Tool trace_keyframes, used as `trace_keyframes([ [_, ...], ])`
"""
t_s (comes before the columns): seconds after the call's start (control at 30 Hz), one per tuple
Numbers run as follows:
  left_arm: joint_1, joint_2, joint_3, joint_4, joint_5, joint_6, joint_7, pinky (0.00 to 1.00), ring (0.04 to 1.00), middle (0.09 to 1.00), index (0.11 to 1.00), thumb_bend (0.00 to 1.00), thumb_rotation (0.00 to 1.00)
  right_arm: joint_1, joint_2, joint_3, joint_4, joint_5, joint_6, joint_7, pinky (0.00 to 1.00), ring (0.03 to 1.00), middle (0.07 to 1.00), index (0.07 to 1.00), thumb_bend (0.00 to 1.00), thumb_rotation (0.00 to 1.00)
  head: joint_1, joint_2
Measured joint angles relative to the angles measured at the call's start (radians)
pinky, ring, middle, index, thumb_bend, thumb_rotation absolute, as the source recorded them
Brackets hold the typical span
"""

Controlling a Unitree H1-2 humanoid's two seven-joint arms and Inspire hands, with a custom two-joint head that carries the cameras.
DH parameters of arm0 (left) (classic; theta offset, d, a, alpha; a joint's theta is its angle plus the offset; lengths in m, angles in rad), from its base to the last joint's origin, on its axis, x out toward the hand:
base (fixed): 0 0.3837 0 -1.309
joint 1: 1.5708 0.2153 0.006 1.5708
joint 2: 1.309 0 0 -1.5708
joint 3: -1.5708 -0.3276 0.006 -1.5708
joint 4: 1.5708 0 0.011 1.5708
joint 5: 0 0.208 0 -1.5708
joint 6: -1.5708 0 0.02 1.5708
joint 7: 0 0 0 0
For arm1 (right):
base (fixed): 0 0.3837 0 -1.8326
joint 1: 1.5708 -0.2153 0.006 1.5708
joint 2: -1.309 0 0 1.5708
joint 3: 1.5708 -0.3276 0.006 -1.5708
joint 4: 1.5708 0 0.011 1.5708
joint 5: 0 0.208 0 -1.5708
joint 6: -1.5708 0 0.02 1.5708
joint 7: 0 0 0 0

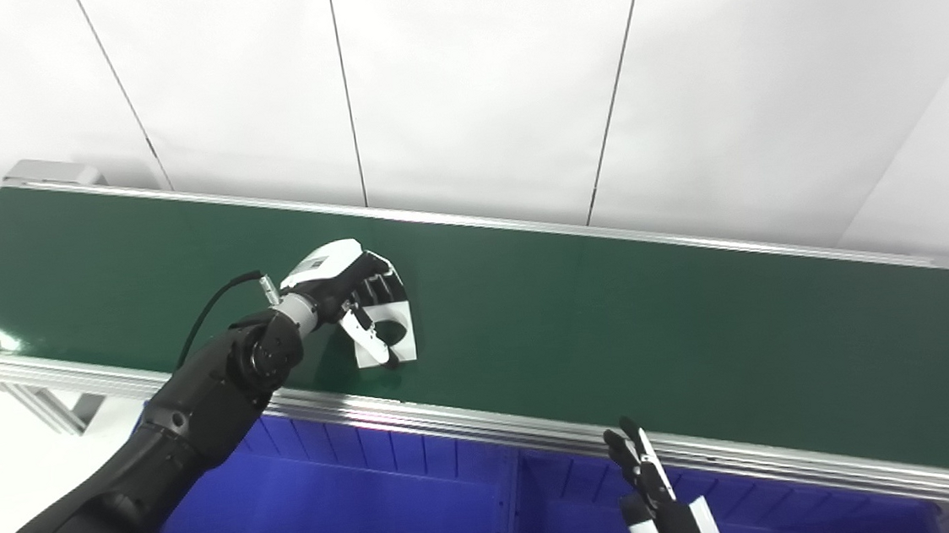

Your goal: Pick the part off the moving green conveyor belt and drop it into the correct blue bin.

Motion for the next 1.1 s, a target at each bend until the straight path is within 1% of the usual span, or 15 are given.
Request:
trace_keyframes([
  [0.1, -0.015, 0.000, -0.006, -0.010, -0.001, 0.039, -0.045, 0.49, 0.579, 0.545, 0.462, 0.51, 0.00, -0.004, 0.000, 0.000, 0.000, 0.000, -0.002, 0.000, 0.96, 0.952, 0.941, 1.000, 0.60, 1.00, -0.008, 0.002],
  [0.17, -0.015, 0.000, -0.004, -0.015, -0.006, 0.044, -0.050, 0.44, 0.529, 0.529, 0.469, 0.51, 0.00, -0.003, 0.000, -0.001, 0.001, 0.000, -0.002, 0.000, 0.96, 0.953, 0.941, 1.000, 0.61, 1.00, -0.008, 0.002],
  [0.2, -0.010, 0.000, 0.000, -0.027, -0.016, 0.048, -0.051, 0.36, 0.451, 0.489, 0.489, 0.52, 0.00, -0.003, 0.000, -0.001, 0.001, -0.002, -0.002, 0.000, 0.97, 0.953, 0.940, 1.000, 0.62, 1.00, -0.014, 0.000],
  [0.3, 0.031, 0.001, 0.043, -0.098, -0.047, 0.057, -0.042, 0.32, 0.401, 0.455, 0.505, 0.52, 0.00, -0.001, 0.001, -0.003, 0.001, -0.003, -0.002, -0.001, 0.97, 0.951, 0.937, 1.000, 0.62, 1.00, -0.018, 0.002],
  [0.4, 0.096, -0.001, 0.112, -0.211, -0.107, 0.060, -0.024, 0.26, 0.339, 0.416, 0.517, 0.51, 0.00, -0.001, 0.001, -0.002, 0.000, -0.003, -0.002, -0.002, 0.97, 0.953, 0.937, 1.000, 0.62, 1.00, -0.046, -0.003],
  [0.5, 0.156, -0.016, 0.168, -0.350, -0.164, 0.056, -0.001, 0.28, 0.366, 0.437, 0.518, 0.51, 0.00, 0.000, 0.003, -0.002, -0.007, -0.005, -0.001, -0.002, 0.95, 0.945, 0.934, 1.000, 0.64, 0.99, -0.089, 0.017],
  [0.57, 0.191, -0.028, 0.186, -0.449, -0.199, 0.055, 0.003, 0.28, 0.354, 0.433, 0.514, 0.51, 0.00, 0.002, 0.006, -0.001, -0.022, -0.009, -0.001, -0.003, 0.94, 0.940, 0.928, 1.000, 0.64, 0.99, -0.089, 0.017],
  [0.6, 0.209, -0.033, 0.194, -0.497, -0.219, 0.055, 0.005, 0.28, 0.351, 0.435, 0.510, 0.51, 0.00, 0.002, 0.009, 0.000, -0.029, -0.010, -0.001, -0.003, 0.94, 0.936, 0.926, 1.000, 0.64, 0.98, -0.112, 0.014],
  [0.67, 0.256, -0.055, 0.219, -0.595, -0.276, 0.045, 0.005, 0.29, 0.355, 0.443, 0.504, 0.51, 0.00, 0.003, 0.015, 0.002, -0.031, -0.021, -0.001, -0.004, 0.95, 0.927, 0.922, 0.999, 0.65, 0.98, -0.146, 0.035],
  [0.73, 0.295, -0.080, 0.227, -0.649, -0.313, 0.029, 0.008, 0.26, 0.323, 0.427, 0.506, 0.51, 0.00, 0.012, 0.018, 0.003, -0.032, -0.032, -0.001, -0.006, 0.94, 0.925, 0.925, 0.996, 0.65, 0.98, -0.147, 0.035],
  [0.87, 0.379, -0.099, 0.224, -0.682, -0.357, 0.027, 0.003, 0.27, 0.326, 0.431, 0.507, 0.51, 0.00, 0.020, 0.028, 0.005, -0.050, -0.045, 0.000, -0.008, 0.95, 0.930, 0.928, 0.996, 0.66, 0.97, -0.176, 0.046],
  [0.93, 0.422, -0.097, 0.220, -0.699, -0.369, 0.024, -0.005, 0.28, 0.325, 0.432, 0.507, 0.51, 0.00, 0.023, 0.035, 0.007, -0.064, -0.047, 0.000, -0.012, 0.95, 0.929, 0.928, 0.996, 0.66, 0.97, -0.221, 0.049],
  [0.97, 0.442, -0.097, 0.218, -0.703, -0.372, 0.008, -0.007, 0.28, 0.330, 0.434, 0.507, 0.51, 0.00, 0.023, 0.039, 0.009, -0.065, -0.053, 0.000, -0.017, 0.94, 0.923, 0.926, 0.992, 0.65, 0.98, -0.247, 0.060],
  [1.03, 0.477, -0.094, 0.213, -0.700, -0.388, -0.041, -0.008, 0.29, 0.335, 0.439, 0.507, 0.51, 0.00, 0.023, 0.045, 0.013, -0.066, -0.069, 0.001, -0.022, 0.94, 0.922, 0.919, 0.983, 0.65, 0.99, -0.253, 0.061],
  [1.1, 0.509, -0.092, 0.205, -0.687, -0.391, -0.092, -0.007, 0.28, 0.331, 0.439, 0.508, 0.51, 0.00, 0.025, 0.051, 0.018, -0.072, -0.078, 0.003, -0.024, 0.93, 0.921, 0.913, 0.979, 0.66, 1.00, -0.300, 0.074],
])
